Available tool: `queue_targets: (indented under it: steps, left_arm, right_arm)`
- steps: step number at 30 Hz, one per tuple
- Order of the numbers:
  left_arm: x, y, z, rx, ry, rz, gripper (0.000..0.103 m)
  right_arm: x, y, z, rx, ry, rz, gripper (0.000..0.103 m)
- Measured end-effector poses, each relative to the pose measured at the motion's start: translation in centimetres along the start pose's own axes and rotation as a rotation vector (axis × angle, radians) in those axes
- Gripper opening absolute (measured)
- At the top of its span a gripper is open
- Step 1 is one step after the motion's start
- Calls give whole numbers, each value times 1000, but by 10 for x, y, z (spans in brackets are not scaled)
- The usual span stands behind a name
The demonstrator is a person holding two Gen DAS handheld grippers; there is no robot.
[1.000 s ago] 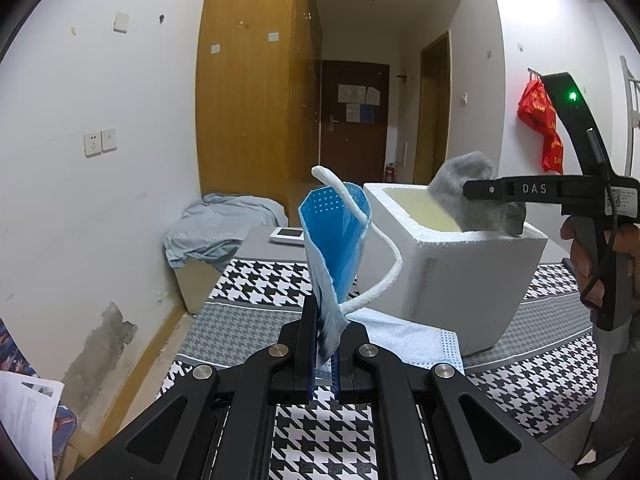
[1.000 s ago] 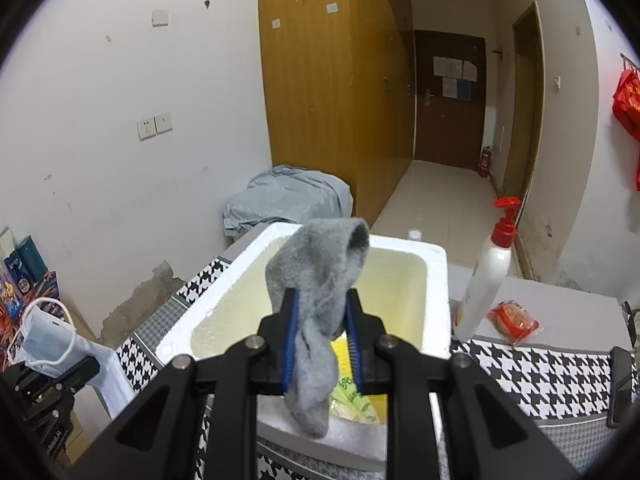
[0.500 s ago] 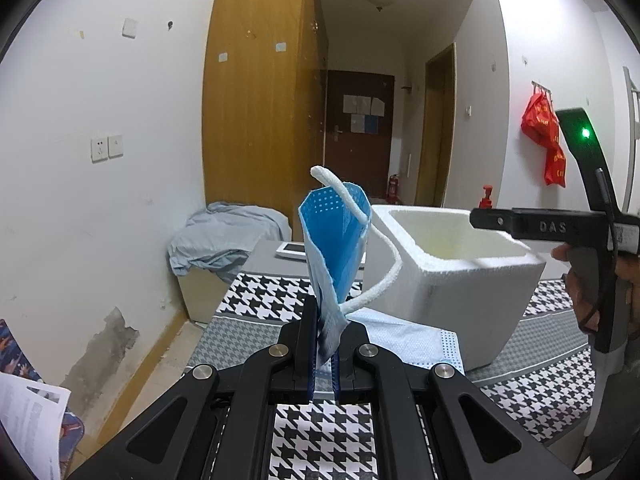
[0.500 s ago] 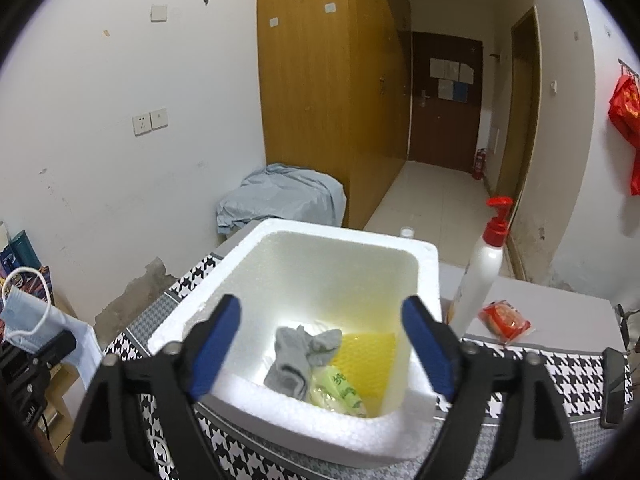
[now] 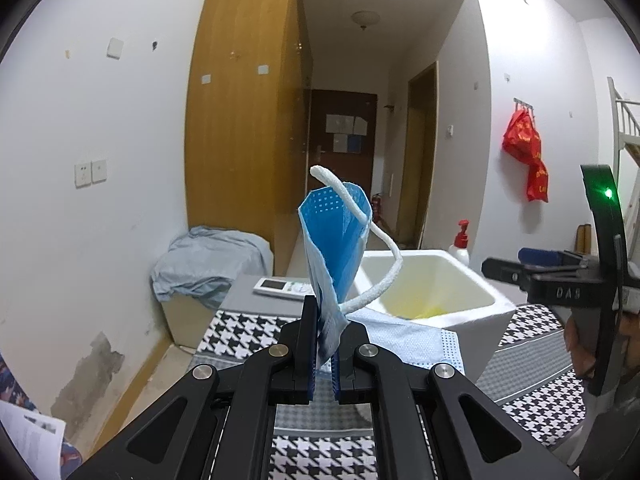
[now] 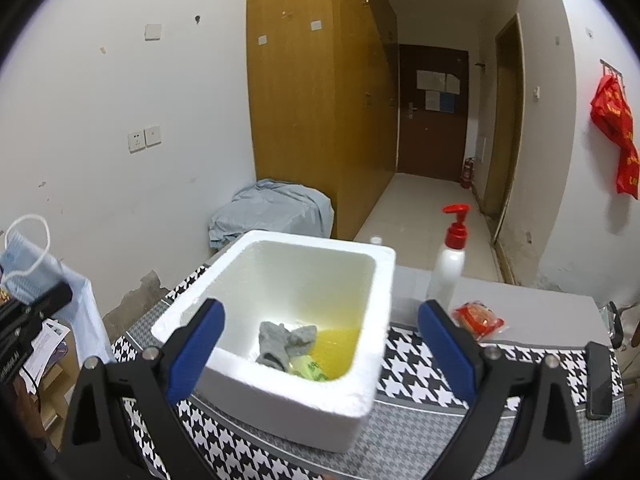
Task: Organize soft objects
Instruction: 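Lower the blue mask into the foam box and open the left tool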
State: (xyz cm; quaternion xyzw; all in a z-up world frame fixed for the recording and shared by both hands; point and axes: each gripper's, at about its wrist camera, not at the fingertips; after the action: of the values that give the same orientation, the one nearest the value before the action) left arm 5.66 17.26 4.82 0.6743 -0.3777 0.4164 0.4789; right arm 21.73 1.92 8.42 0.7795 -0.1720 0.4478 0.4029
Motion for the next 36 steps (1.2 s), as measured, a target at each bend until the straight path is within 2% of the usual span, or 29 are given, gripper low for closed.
queue_targets:
  steps: [11,36]
  left_arm:
    - [30,-5,12,-34,-20,33,6]
    - [56,-78,39,-96,-29,-56,6]
  right_arm:
    - [-5,15,13,-12,-16,22,99]
    - [-26,57,67,-61,-70,80,99]
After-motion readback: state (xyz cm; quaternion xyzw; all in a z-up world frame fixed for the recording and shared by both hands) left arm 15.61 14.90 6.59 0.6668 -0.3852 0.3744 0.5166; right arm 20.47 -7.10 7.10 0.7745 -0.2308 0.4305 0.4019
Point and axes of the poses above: each gripper's, at about its wrist camera, not at the fingertips, and y roughly against the way its jaws point, z to its right, x to its top, and after that the axes turned 15 degrees about -y, right-handed
